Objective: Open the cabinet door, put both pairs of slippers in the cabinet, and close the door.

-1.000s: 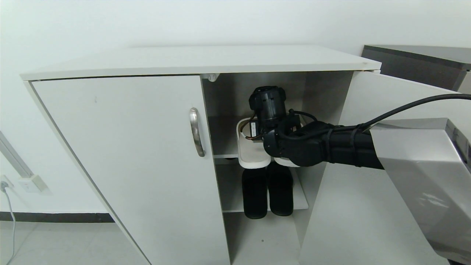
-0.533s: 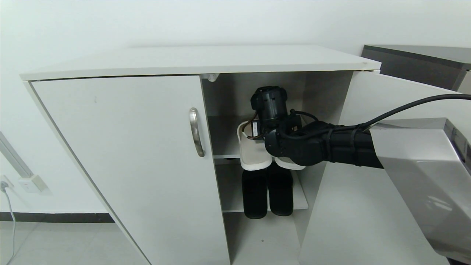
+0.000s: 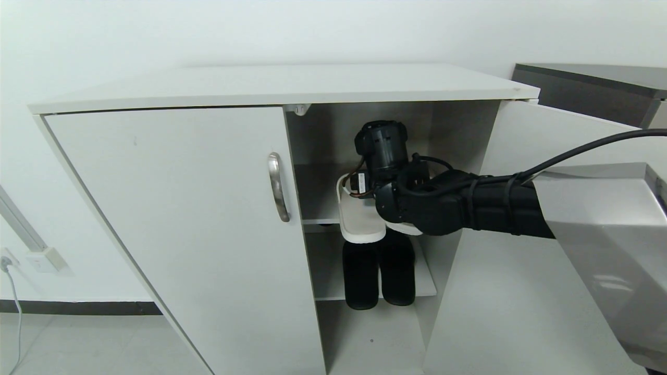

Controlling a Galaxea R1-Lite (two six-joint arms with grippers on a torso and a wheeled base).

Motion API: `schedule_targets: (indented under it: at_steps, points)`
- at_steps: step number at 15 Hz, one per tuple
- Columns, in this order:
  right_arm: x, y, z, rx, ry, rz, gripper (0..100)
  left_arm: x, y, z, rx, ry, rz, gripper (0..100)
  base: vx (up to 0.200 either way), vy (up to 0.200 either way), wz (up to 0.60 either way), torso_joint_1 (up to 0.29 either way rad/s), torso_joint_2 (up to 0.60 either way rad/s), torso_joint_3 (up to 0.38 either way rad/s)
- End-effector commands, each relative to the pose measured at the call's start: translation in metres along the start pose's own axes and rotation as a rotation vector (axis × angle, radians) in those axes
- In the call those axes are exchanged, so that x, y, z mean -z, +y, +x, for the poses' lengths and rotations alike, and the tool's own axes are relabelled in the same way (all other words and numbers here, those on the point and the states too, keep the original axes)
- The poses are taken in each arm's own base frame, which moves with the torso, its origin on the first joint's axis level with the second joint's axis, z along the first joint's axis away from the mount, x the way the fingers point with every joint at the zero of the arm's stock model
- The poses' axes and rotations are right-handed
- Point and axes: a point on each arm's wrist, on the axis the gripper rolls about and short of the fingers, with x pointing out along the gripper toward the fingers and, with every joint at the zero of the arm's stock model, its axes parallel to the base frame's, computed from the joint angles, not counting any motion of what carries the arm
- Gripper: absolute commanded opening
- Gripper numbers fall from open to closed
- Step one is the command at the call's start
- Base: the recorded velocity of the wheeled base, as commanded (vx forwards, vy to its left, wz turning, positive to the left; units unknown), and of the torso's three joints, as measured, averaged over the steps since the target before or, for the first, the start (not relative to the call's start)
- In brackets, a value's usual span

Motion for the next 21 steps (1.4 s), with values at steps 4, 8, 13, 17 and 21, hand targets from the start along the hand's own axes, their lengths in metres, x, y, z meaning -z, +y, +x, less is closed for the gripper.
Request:
schedule_targets:
  at_steps: [4,8,13,17,21]
  points:
    - [0.006,-0.002,-0.026,-0.028,0.039,-0.032,100,0.0,0.0,0.0,-0.001,-0.001,0.0,0,0.0,0.0,0.0,0.0,0.0,0.0]
    - [0.004,-0.007,-0.057,-0.064,0.055,-0.018,100,0.0,0.0,0.0,-0.001,0.001,0.001,0,0.0,0.0,0.0,0.0,0.0,0.0]
    - [0.017,-0.022,-0.111,-0.21,0.036,0.018,100,0.0,0.0,0.0,-0.001,0.001,0.001,0,0.0,0.0,0.0,0.0,0.0,0.0]
    - [0.029,-0.038,-0.146,-0.282,-0.004,0.038,0,0.0,0.0,0.0,0.001,0.0,0.0,0,0.0,0.0,0.0,0.0,0.0,0.0]
    - [0.029,-0.039,-0.157,-0.309,-0.015,0.011,0,0.0,0.0,0.0,0.002,0.001,0.001,0,0.0,0.0,0.0,0.0,0.0,0.0]
